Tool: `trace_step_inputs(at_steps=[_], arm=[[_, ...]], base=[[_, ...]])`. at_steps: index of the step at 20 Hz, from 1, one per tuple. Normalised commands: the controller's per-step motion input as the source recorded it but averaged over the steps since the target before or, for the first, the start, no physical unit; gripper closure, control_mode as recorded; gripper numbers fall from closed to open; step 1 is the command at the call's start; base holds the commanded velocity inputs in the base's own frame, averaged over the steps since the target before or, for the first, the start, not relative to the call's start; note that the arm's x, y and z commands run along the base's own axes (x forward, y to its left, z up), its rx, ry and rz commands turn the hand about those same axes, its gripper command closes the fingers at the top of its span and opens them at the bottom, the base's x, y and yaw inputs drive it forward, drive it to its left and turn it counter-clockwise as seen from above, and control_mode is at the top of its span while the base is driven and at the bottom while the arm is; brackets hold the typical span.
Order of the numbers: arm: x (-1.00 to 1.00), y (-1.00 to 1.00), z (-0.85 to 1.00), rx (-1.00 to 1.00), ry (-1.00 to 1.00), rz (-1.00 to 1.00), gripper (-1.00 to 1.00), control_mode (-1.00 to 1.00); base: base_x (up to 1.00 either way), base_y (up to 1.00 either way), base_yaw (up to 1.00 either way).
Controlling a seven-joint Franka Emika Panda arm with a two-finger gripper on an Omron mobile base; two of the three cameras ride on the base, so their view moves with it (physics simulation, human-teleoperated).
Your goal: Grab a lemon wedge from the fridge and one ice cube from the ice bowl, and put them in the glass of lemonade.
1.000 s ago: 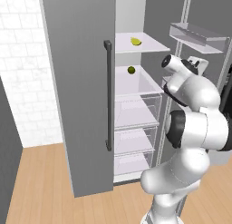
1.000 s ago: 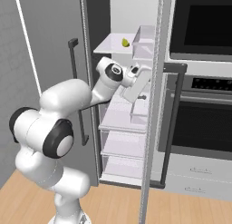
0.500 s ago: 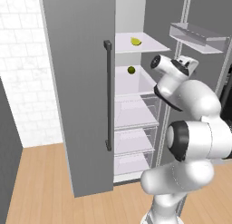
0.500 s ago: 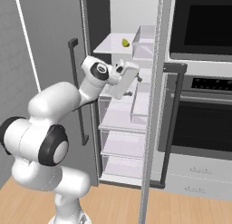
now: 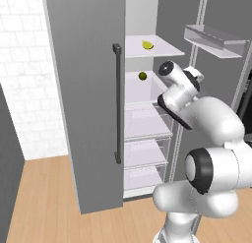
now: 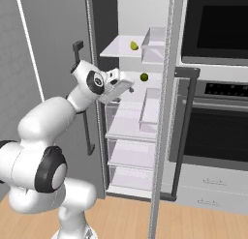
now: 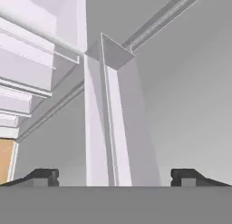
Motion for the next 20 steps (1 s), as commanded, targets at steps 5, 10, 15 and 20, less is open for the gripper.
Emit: trace_step_inputs(at_steps=[5, 10, 15, 20], arm=[[0.00, 0.45, -0.50, 0.62, -0.25, 0.10, -1.00, -1.00], [0.00, 0.49, -0.70, 0.57, -0.12, 0.17, -1.00, -1.00], [-0.48, 0.53, 0.03, 0.12, 0.09, 0.13, -1.00, -1.00], [-1.00, 0.24, 0.27, 0.01, 0.07, 0.05, -1.00, -1.00]], base=[[0.00, 0.00, 0.00], [0.00, 0.00, 0.00], [0.00, 0.00, 0.00], [0.00, 0.00, 0.00]])
